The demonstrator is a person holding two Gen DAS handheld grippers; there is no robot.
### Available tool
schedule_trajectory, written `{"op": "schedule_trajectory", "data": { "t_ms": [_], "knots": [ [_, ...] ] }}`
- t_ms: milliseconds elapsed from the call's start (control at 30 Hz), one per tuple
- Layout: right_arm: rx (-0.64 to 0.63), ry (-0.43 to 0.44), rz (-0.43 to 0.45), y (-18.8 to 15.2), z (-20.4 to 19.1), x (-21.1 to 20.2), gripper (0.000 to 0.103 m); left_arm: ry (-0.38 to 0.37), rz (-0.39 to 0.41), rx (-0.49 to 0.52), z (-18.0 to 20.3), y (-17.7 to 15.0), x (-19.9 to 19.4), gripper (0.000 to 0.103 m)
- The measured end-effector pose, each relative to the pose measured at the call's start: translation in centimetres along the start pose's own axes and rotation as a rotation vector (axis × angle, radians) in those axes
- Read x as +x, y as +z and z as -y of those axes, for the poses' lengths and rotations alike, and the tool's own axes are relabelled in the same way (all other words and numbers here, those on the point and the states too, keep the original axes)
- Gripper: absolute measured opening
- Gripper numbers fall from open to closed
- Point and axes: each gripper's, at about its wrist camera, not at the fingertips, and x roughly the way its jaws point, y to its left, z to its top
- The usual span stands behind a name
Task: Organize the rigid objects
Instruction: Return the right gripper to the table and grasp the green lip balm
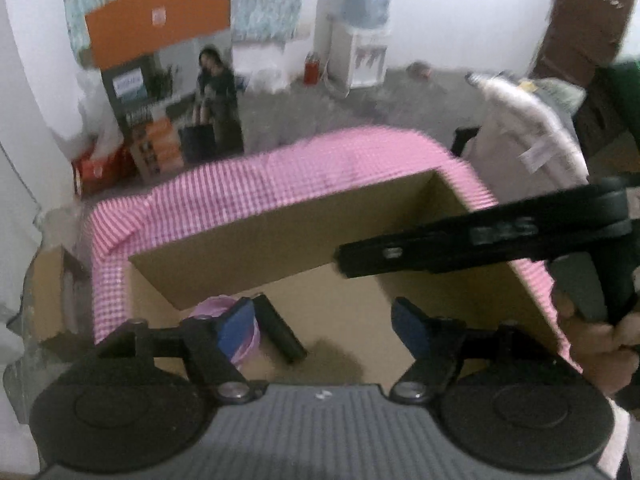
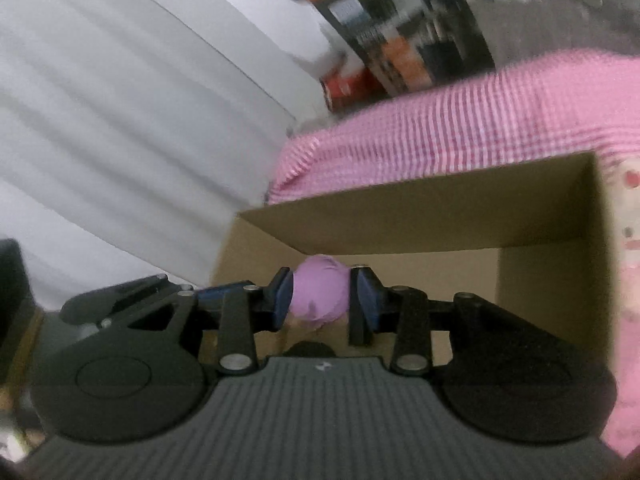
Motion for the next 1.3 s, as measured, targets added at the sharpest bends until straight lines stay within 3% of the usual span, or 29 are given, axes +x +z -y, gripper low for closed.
{"op": "schedule_trajectory", "data": {
  "t_ms": [133, 267, 467, 667, 767, 967, 1067, 1200, 1300],
  "knots": [
    [-0.062, 0.009, 0.111, -3.2, -1.3, -7.0, 0.039, -0.025, 0.127, 0.02, 1.6, -2.4, -6.0, 0.086],
    [-0.095, -0.005, 0.199, -7.8, -1.3, -13.9, 0.04, -0.056, 0.207, 0.046, 3.8, -6.0, -9.8, 0.087],
    [-0.059, -0.051, 0.225, -16.3, 0.0, -18.2, 0.04, -0.106, 0.204, 0.092, 7.7, -12.4, -9.8, 0.088],
    [0.014, -0.111, 0.148, -23.0, 2.1, -15.9, 0.04, -0.137, 0.167, 0.142, 11.7, -18.3, -6.3, 0.086],
    [0.047, -0.154, 0.098, -25.0, 3.3, -14.1, 0.037, -0.172, 0.124, 0.147, 13.0, -20.2, -4.3, 0.075],
    [0.029, -0.215, 0.009, -25.5, 3.8, -10.0, 0.028, -0.174, 0.067, 0.219, 15.7, -22.2, -1.0, 0.053],
    [-0.001, -0.249, -0.021, -24.9, 3.6, -8.3, 0.023, -0.141, 0.058, 0.244, 16.3, -22.2, 0.2, 0.035],
    [-0.036, -0.277, -0.051, -23.5, 3.4, -6.4, 0.02, -0.111, 0.056, 0.258, 16.3, -22.2, 1.2, 0.025],
    [-0.059, -0.289, -0.07, -23.1, 3.3, -5.4, 0.019, -0.097, 0.061, 0.261, 16.1, -22.2, 1.4, 0.023]
  ]
}}
